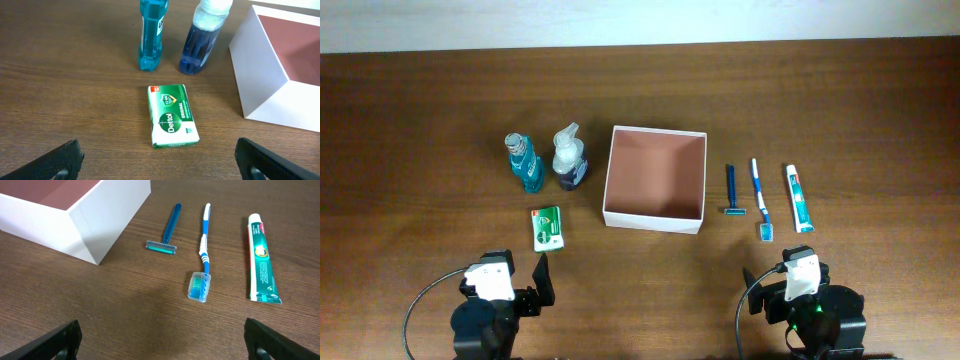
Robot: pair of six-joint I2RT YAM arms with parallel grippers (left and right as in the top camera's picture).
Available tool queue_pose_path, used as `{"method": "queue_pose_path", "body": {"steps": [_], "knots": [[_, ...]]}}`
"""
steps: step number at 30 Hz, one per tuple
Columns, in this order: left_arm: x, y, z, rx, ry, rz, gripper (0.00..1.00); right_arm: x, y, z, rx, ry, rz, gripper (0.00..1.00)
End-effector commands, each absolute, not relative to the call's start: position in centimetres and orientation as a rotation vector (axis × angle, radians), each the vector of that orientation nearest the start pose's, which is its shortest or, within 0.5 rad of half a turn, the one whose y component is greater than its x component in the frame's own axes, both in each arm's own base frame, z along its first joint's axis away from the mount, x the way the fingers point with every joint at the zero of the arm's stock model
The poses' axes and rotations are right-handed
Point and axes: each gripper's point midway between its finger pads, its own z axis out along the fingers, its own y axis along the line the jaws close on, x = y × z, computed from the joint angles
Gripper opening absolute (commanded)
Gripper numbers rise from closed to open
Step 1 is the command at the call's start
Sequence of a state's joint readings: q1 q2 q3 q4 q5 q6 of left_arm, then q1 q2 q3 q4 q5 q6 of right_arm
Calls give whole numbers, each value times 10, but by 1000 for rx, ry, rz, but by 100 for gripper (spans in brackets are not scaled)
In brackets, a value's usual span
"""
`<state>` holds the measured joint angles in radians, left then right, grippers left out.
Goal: Pack container
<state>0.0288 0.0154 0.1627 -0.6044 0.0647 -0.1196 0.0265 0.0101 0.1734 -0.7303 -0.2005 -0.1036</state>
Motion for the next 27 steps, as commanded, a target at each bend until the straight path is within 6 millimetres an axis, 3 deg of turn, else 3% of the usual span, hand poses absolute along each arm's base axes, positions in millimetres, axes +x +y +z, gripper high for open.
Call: {"method": "queue_pose_path", "body": {"steps": [1,24,27], "knots": [[210,-7,103,-96,2024,-129,99,192,36,83,-233,2118,159,99],[210,-7,103,-96,2024,-129,99,192,36,83,-233,2118,159,99],[219,-2,123,-118,1935,-117,99,192,36,83,-233,2118,159,99]]}}
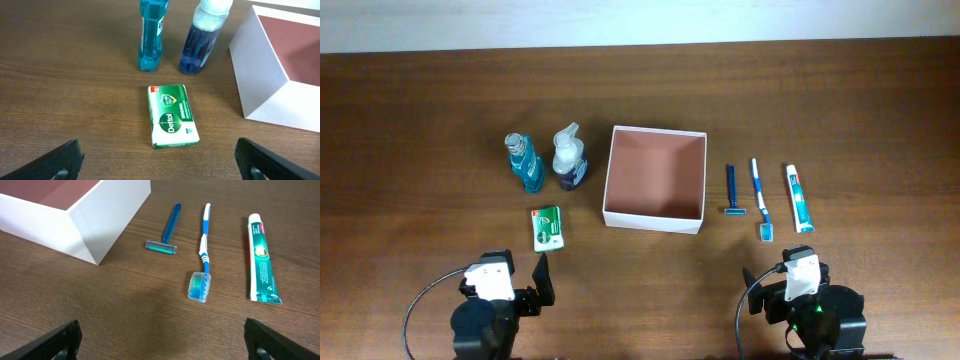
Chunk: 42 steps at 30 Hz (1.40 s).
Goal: Pack container
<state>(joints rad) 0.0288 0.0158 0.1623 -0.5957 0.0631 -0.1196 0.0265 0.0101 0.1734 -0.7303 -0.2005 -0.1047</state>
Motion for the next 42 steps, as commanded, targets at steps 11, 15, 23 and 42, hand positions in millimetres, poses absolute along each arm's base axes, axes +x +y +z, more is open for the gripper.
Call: {"method": "queue_pose_path", "body": {"steps": [11,15,23,42], "knots": [[219,-40,140,23,1880,-337,99,192,36,83,-233,2118,159,99],[221,-33,182,-43,1845,-331,99,192,36,83,-233,2118,159,99],[287,-17,242,-2,2227,-180,100,192,36,83,-233,2118,159,99],[427,17,168,-97,2661,-170,99,192,36,83,-233,2118,159,99]]}}
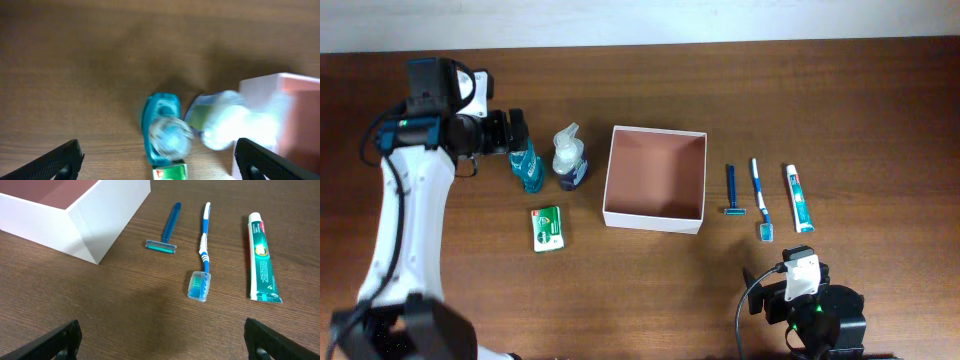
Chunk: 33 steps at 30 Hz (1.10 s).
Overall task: Pack container
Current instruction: 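Reach left gripper to the teal mouthwash bottle and grasp it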
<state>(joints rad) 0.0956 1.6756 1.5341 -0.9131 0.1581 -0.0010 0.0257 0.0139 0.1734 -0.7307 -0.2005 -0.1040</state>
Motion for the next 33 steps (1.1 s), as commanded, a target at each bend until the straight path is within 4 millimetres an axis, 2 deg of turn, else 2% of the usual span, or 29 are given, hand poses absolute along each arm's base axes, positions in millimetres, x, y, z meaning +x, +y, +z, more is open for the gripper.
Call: {"method": "queue_pose_path", "body": {"steps": [1,3,7,9,11,12,14,18,20,22,23,24,26,29,33], "knots": [[429,17,159,-99,2681,-173,99,192,36,83,-233,2118,159,99],[432,17,143,-99,2714,-176,98,192,36,83,-233,2118,159,99],[434,17,115,-100,2778,-182,89,192,36,83,-233,2118,159,99],[435,17,108,-74,2793,-180,74,192,36,83,-233,2118,159,99],[434,17,104,-54,2801,-178,64,192,36,83,-233,2118,159,99],[434,17,104,-42,2802,-176,55,192,36,83,-233,2118,159,99],[434,17,104,-22,2802,-173,48,192,36,83,-233,2118,159,99],[435,11,104,55,2800,-168,44,192,36,83,-233,2118,159,99],[434,6,104,77,2801,-168,36,192,36,83,-233,2118,159,99],[434,4,104,84,2801,-169,19,192,36,83,-233,2118,159,99],[434,4,104,83,2804,-170,15,192,36,83,-233,2118,159,99],[433,4,105,82,2808,-170,14,192,36,83,-233,2118,159,99],[431,4,111,70,2817,-173,11,192,36,83,-233,2118,159,99],[432,9,133,49,2817,-136,8,192,36,83,-233,2118,159,99],[437,11,198,52,2760,-108,7,192,36,83,-233,2118,159,99]]}}
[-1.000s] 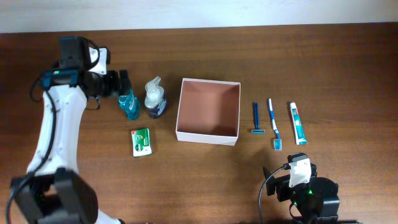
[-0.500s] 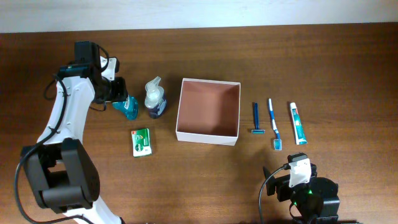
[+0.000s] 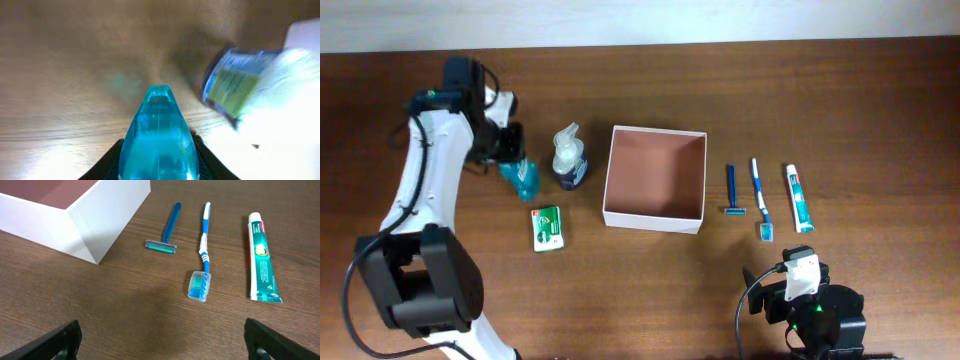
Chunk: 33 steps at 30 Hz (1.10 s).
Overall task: Pack container
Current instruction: 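Reach left gripper to the teal mouthwash bottle and grasp it, then carry the mouthwash into the white box and release it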
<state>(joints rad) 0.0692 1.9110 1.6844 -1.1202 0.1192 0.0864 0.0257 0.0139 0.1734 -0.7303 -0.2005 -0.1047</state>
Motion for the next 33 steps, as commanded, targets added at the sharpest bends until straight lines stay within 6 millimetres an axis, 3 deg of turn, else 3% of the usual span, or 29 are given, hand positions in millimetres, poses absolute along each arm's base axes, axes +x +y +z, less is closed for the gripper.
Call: {"method": "queue_pose_path", "body": {"steps": [1,4,7,12,13,17,19,21,24,27,30,33], "knots": [[436,7,218,62,2737,-113,7,192,36,83,-233,2118,159,99],[430,-21,267,147,2675,-163,4,192,36,83,-233,2118,158,99],[421,-79,294,314,2611,-275,1,192,36,83,-233,2118,159,99],[400,-171,296,547,2569,-359,1,192,36,83,-233,2118,159,99],[399,-196,291,617,2541,-351,1,192,36,83,-233,2118,159,99],[407,-243,262,664,2530,-330,1,192,36,83,-233,2118,159,99],[411,-265,241,714,2535,-338,1,192,36,83,-233,2118,159,99],[415,-291,204,764,2572,-341,1,192,36,83,-233,2118,159,99],[417,-314,159,812,2627,-334,1,192,36,83,-233,2118,159,98],[417,-328,134,847,2641,-310,1,192,36,83,-233,2118,159,99],[419,-337,121,868,2631,-270,2,192,36,83,-233,2118,159,99],[422,-343,121,873,2603,-273,9,192,36,83,-233,2118,159,99]]}}
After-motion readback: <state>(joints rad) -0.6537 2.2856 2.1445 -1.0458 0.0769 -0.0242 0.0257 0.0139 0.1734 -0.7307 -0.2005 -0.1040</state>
